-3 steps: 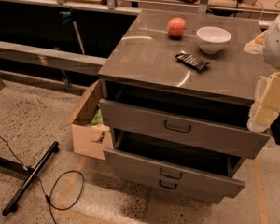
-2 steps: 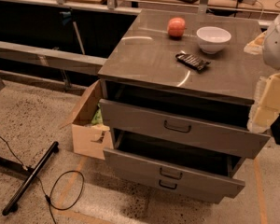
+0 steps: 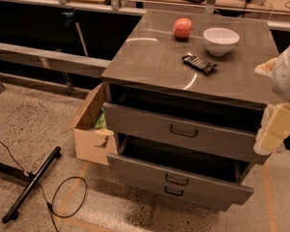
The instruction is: Open top drawer
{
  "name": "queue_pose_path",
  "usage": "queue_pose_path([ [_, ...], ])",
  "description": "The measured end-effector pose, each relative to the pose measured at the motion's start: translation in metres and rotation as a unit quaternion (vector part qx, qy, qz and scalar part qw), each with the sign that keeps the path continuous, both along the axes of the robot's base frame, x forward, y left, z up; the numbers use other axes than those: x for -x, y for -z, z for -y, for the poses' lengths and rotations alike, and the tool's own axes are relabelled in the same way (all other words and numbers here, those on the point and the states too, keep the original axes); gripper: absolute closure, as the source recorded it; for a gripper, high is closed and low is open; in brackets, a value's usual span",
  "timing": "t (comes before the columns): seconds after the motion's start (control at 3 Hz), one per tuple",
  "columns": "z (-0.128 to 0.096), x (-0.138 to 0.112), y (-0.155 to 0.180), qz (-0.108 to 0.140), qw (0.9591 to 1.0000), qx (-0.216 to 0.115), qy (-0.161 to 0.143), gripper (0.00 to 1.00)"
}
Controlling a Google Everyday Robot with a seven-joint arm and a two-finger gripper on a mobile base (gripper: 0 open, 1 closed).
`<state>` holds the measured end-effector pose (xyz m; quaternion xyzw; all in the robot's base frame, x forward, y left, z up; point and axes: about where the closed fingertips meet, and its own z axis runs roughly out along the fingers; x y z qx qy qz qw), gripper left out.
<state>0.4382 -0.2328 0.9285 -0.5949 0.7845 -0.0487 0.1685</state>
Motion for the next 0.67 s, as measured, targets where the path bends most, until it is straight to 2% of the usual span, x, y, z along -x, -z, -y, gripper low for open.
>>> queue_pose_path([
  [0.33, 0.010, -0.002, 0.033, -0.001, 0.9996, -0.027, -0.006, 0.00],
  [0.67, 0.009, 0.002, 0.070, -0.014, 0.9976, -0.061, -0.030, 0.00],
])
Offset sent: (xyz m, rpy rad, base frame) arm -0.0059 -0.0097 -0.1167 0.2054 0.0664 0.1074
